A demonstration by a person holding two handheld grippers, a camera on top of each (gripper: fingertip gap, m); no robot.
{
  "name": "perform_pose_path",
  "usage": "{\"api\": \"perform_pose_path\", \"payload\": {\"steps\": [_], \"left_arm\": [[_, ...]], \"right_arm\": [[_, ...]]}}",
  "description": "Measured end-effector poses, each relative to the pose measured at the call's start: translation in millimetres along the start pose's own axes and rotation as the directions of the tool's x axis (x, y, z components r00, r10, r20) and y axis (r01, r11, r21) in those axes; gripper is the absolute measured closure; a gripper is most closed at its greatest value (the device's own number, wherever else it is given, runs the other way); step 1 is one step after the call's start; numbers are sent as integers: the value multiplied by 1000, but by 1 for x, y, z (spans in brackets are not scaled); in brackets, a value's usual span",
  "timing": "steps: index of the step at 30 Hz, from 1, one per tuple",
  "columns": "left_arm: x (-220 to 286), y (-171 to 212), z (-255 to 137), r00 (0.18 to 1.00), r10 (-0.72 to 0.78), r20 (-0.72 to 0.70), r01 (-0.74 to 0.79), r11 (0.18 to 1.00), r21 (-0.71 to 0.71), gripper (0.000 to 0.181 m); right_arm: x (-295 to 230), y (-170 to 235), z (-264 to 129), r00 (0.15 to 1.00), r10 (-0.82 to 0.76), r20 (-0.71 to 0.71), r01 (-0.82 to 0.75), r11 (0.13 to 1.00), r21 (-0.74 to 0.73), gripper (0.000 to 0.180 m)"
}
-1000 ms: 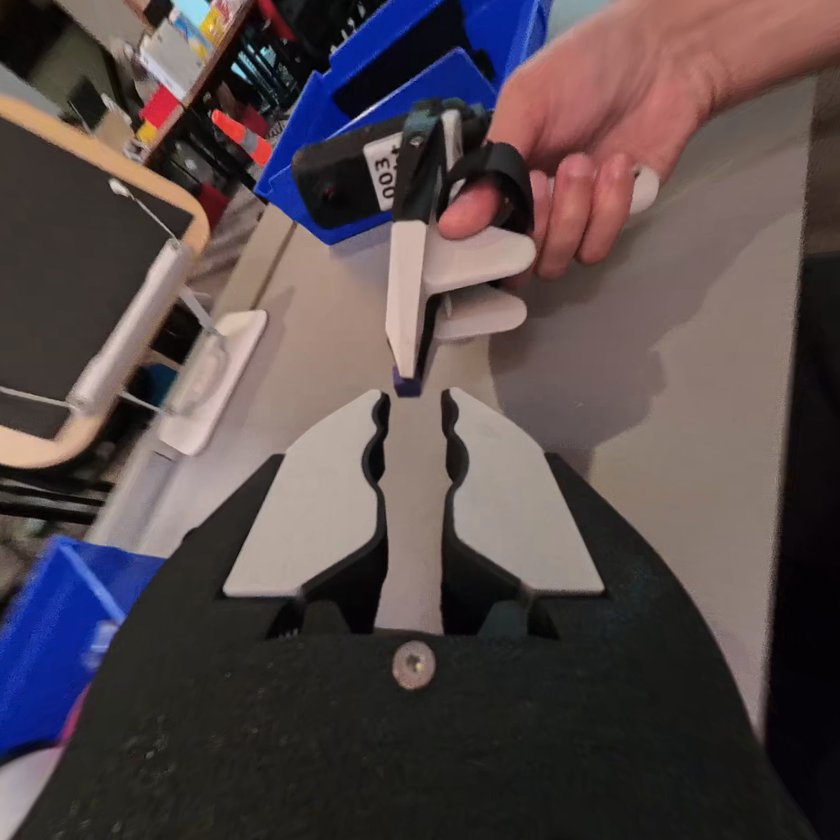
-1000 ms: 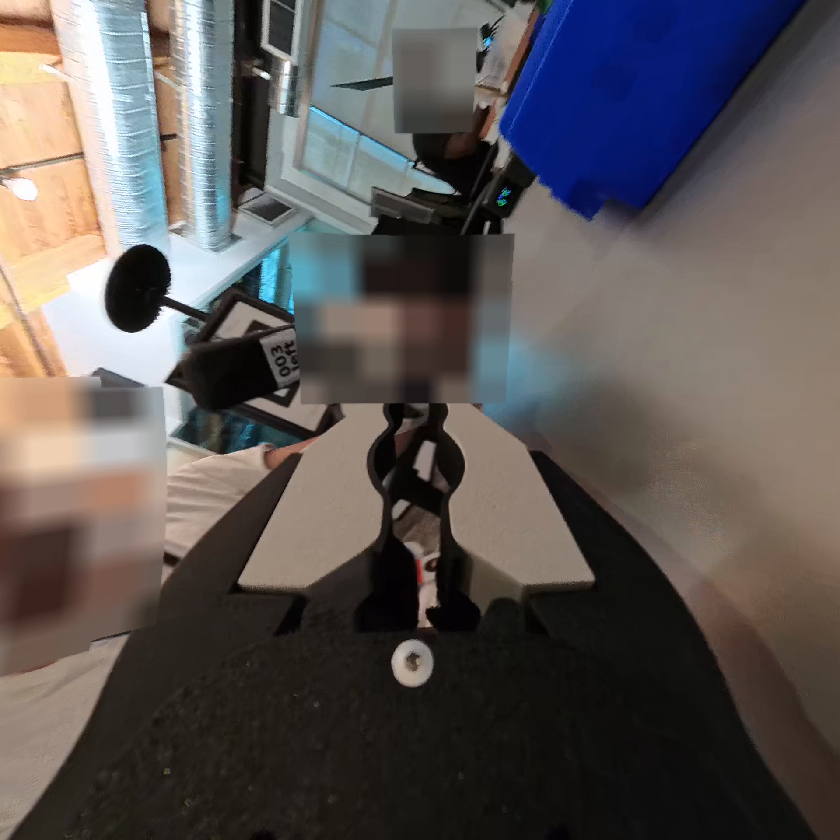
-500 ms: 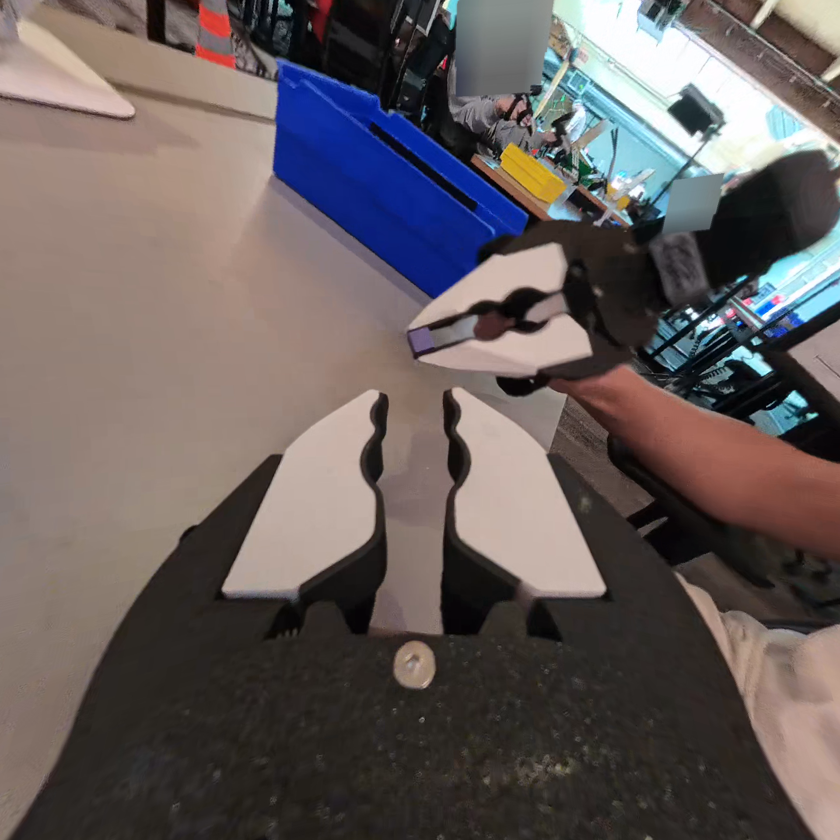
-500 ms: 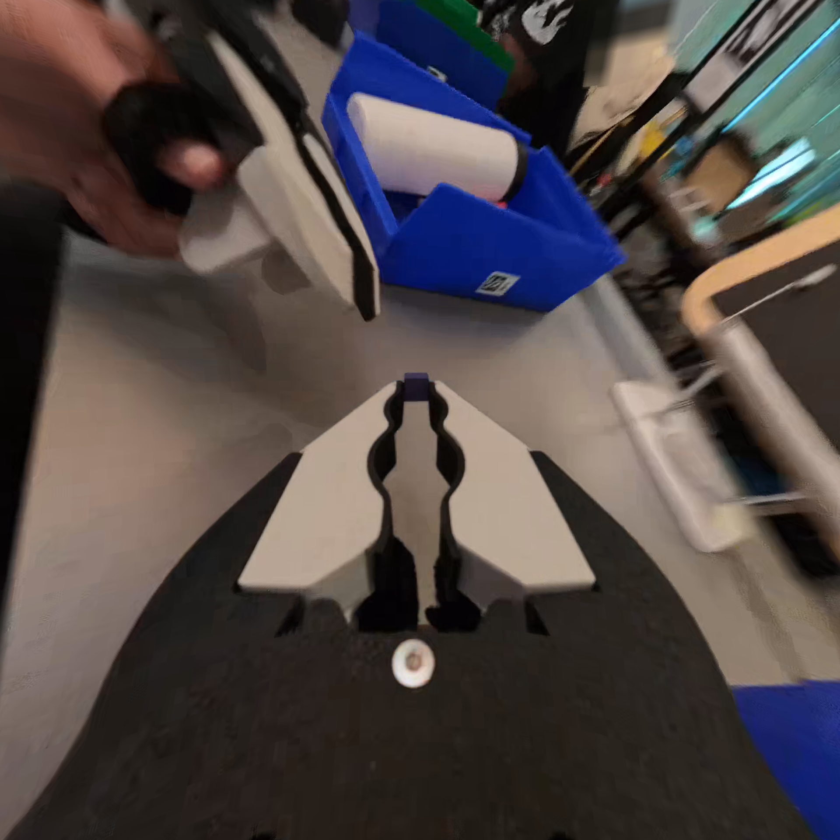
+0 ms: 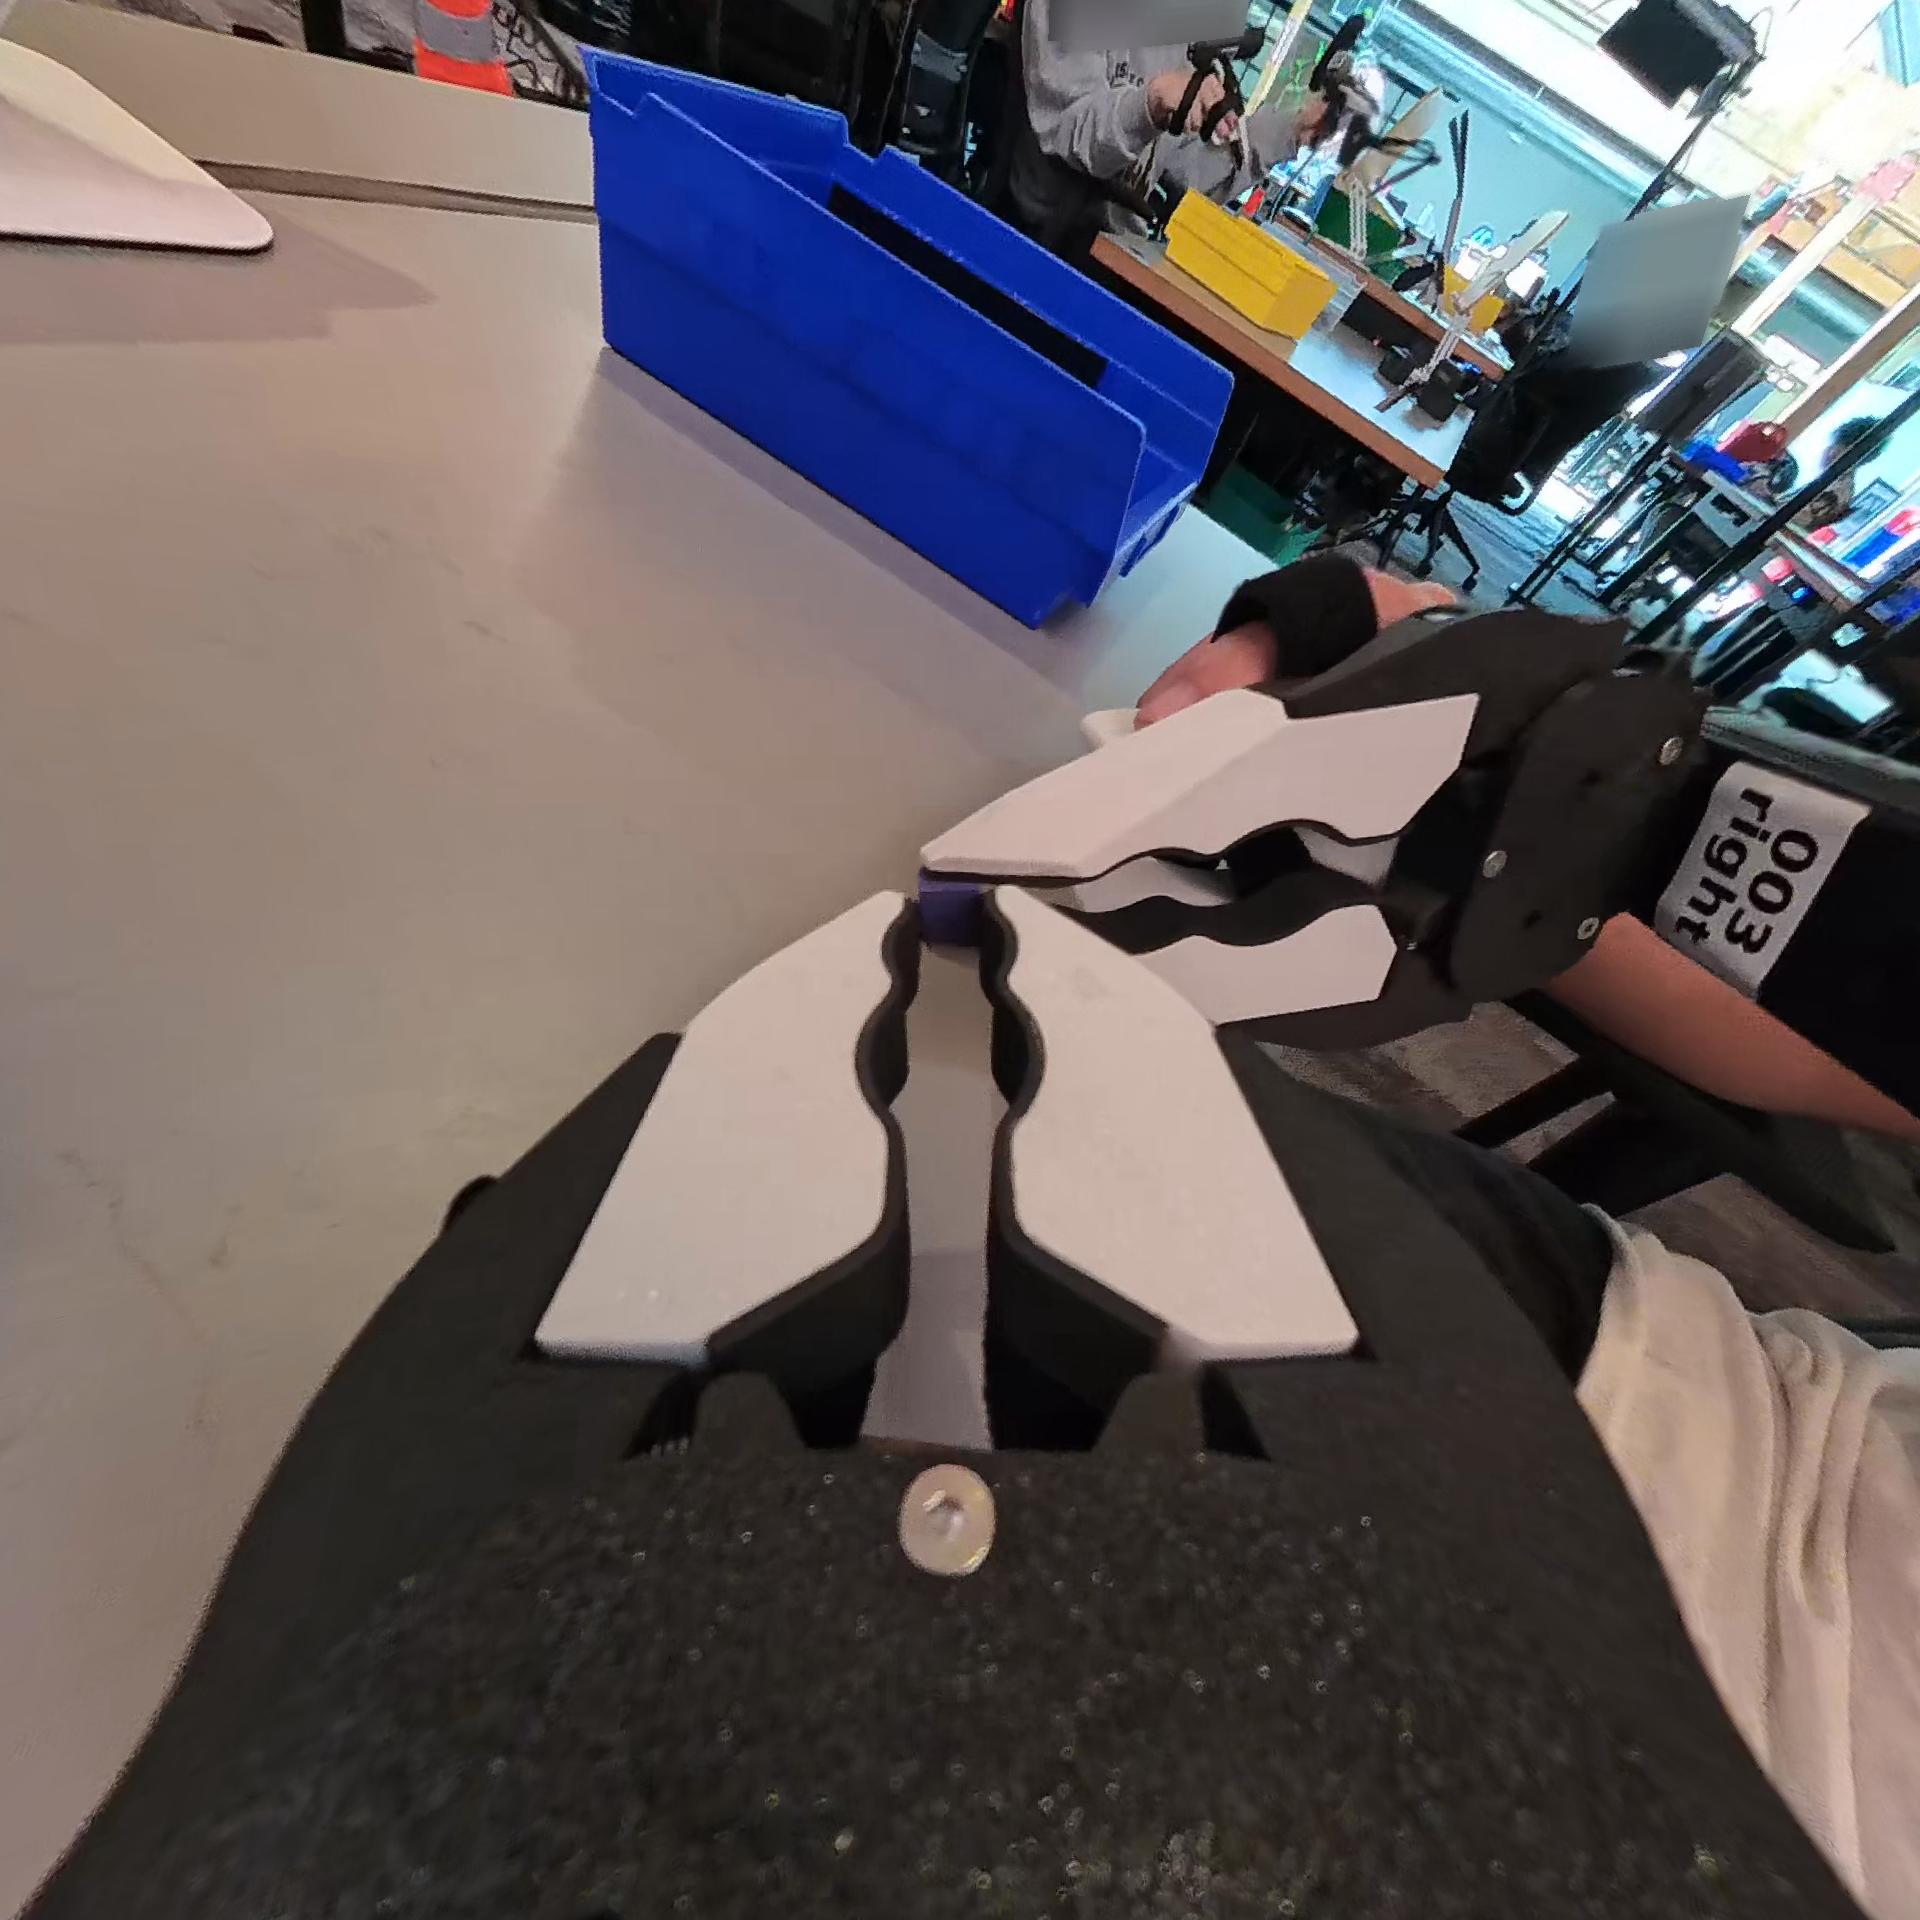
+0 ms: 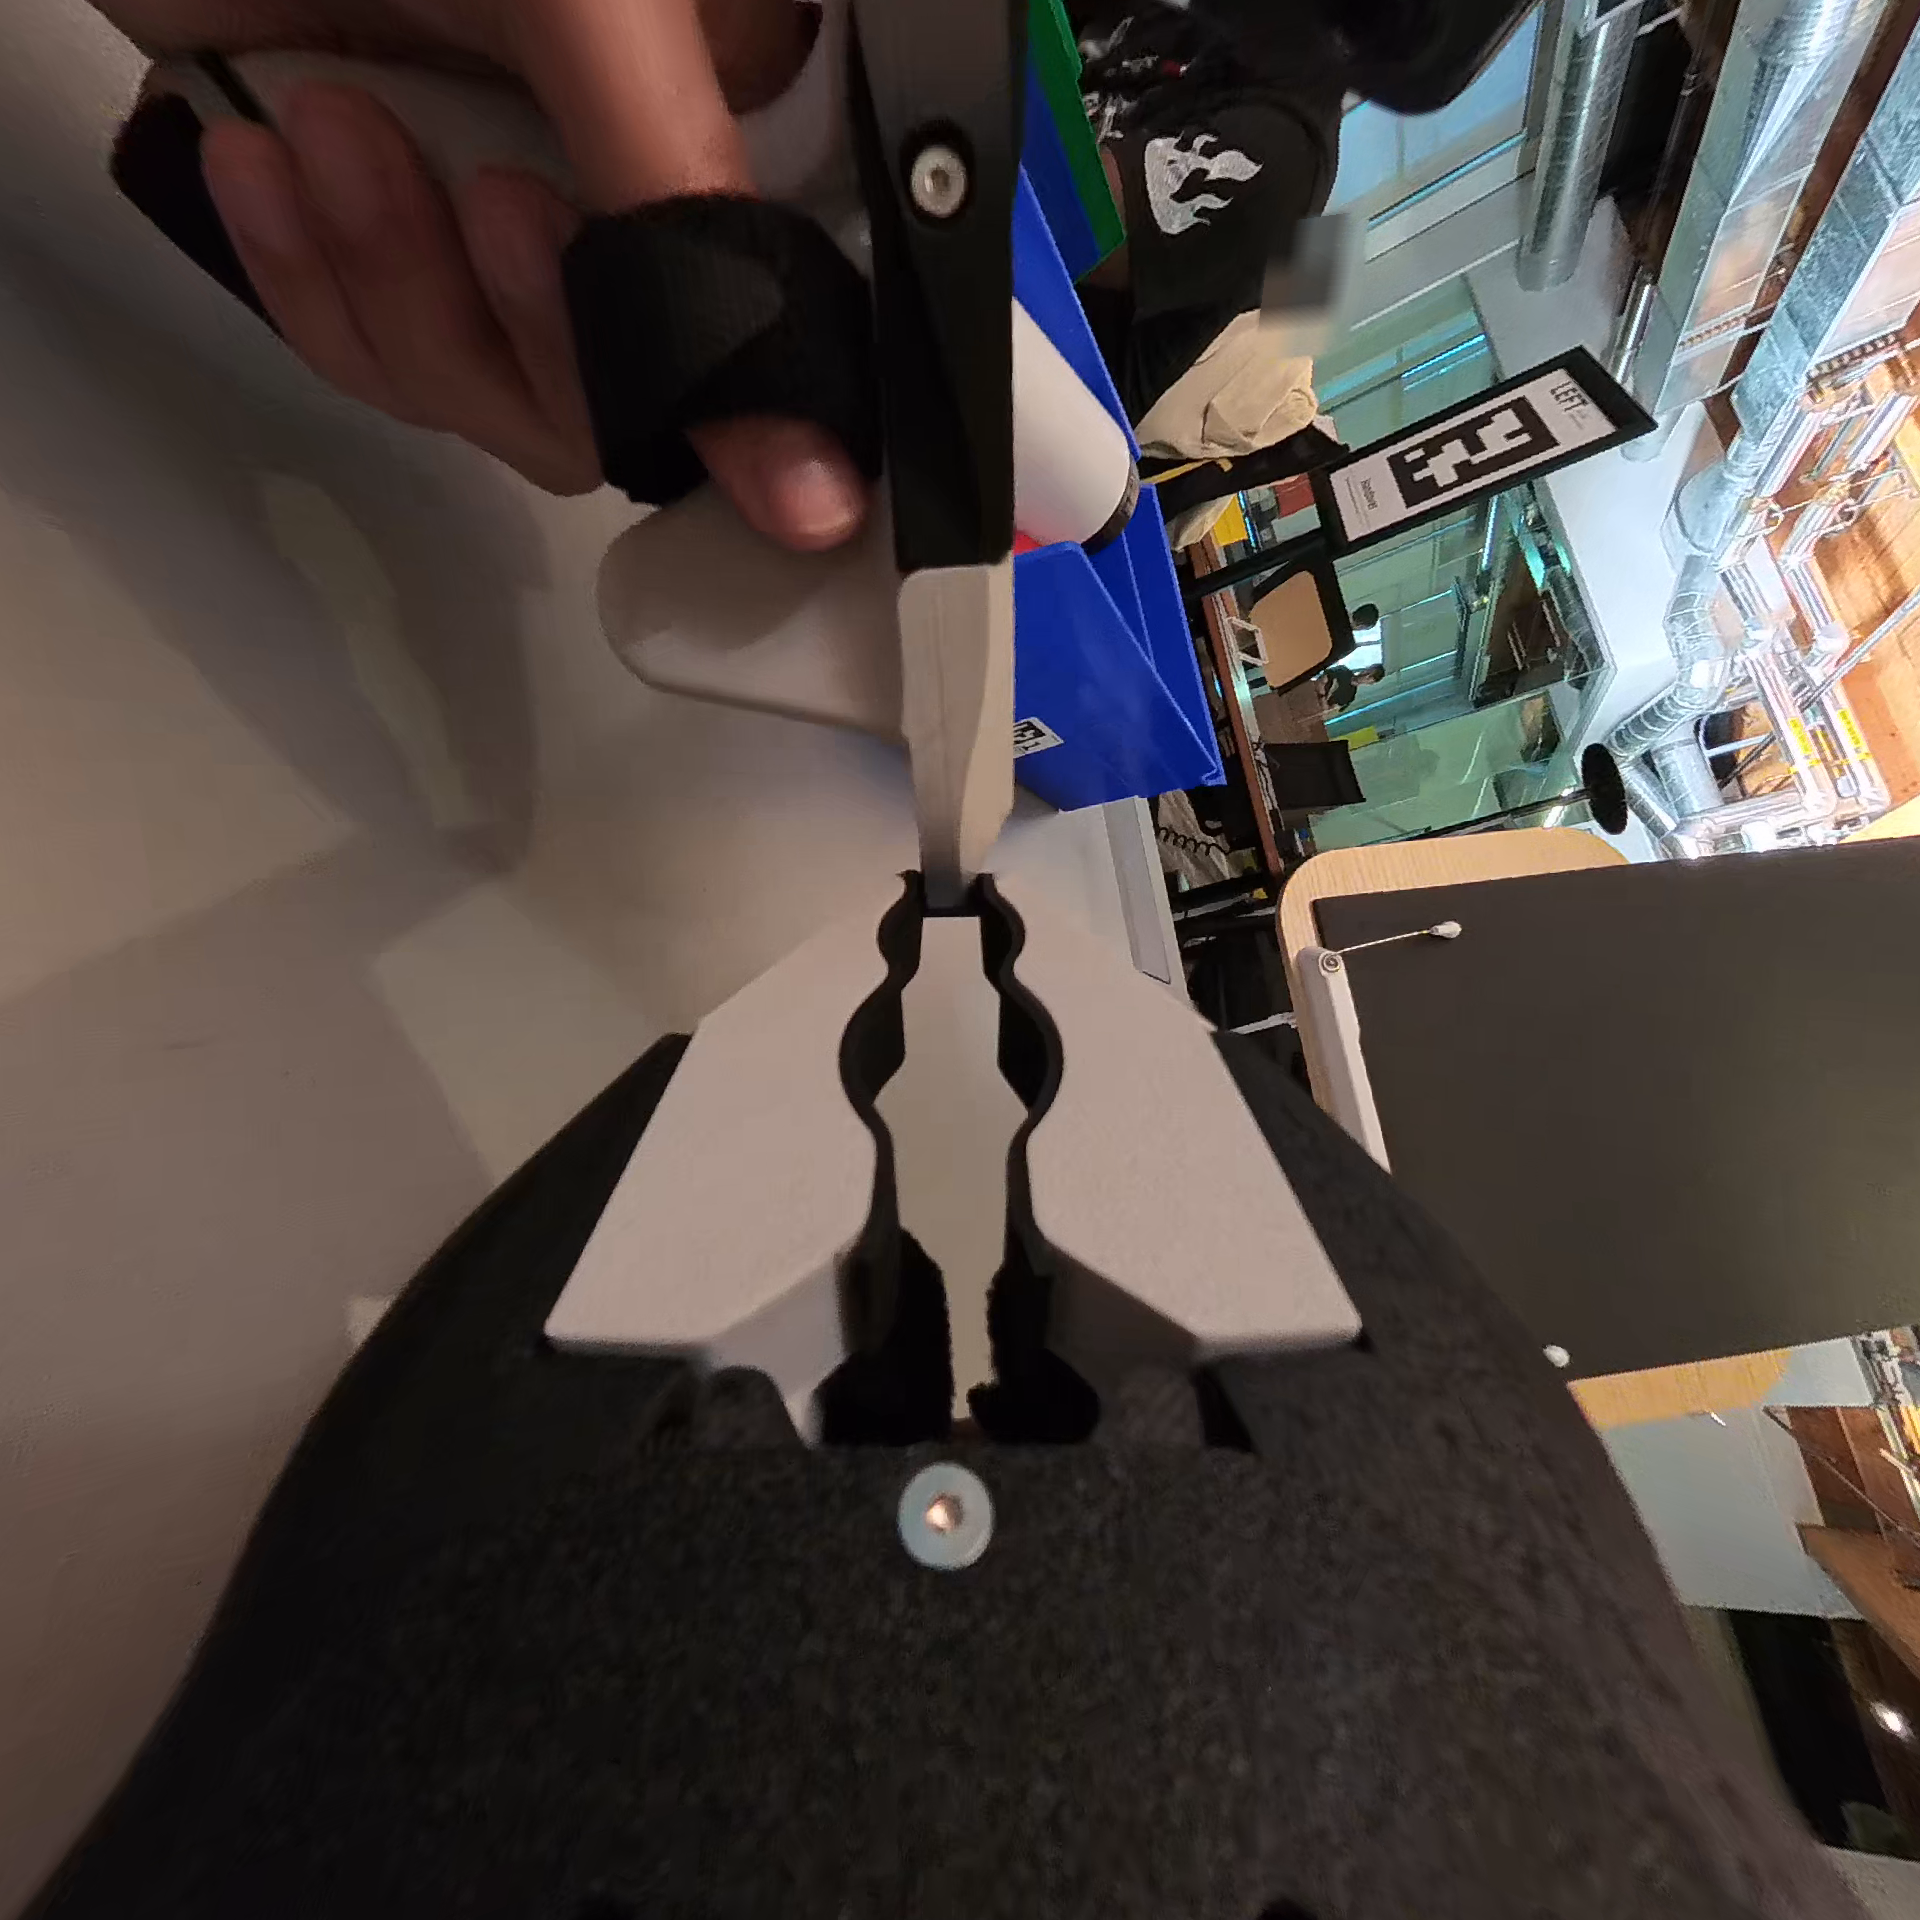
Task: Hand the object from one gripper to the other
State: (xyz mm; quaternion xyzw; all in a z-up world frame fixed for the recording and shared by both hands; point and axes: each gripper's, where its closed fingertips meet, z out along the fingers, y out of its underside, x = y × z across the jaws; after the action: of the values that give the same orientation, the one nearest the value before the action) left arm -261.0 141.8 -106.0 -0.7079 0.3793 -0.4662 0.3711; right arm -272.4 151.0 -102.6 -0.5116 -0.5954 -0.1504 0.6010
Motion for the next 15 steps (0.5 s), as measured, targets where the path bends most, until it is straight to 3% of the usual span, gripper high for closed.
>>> {"api": "perform_pose_path", "payload": {"steps": [3, 5, 8, 11, 13, 15], "left_arm": [[1, -1, -1, 1000, 30, -1, -30, 1000, -5, 171], [5, -3, -3, 999, 12, -44, -11, 1000, 16, 171], [13, -12, -11, 989, -27, -149, 38, 997, 72, 171], [25, -18, -19, 959, -52, -278, 83, 991, 103, 171], [33, -22, -23, 937, -61, -345, 108, 987, 119, 171], [39, -25, -24, 924, -52, -378, 110, 985, 134, 171]], "right_arm": [[1, 0, -1, 1000, 18, -20, -18, 1000, 22, 169], [3, 0, -3, 999, 32, -43, -30, 999, 38, 155], [0, 3, -8, 948, 299, 111, -307, 950, 62, 143], [9, 0, -19, 714, 613, 337, -669, 739, 73, 144], [16, -16, -34, 437, 707, 556, -865, 499, 45, 150], [23, -26, -45, 180, 694, 697, -956, 291, -43, 152]]}}
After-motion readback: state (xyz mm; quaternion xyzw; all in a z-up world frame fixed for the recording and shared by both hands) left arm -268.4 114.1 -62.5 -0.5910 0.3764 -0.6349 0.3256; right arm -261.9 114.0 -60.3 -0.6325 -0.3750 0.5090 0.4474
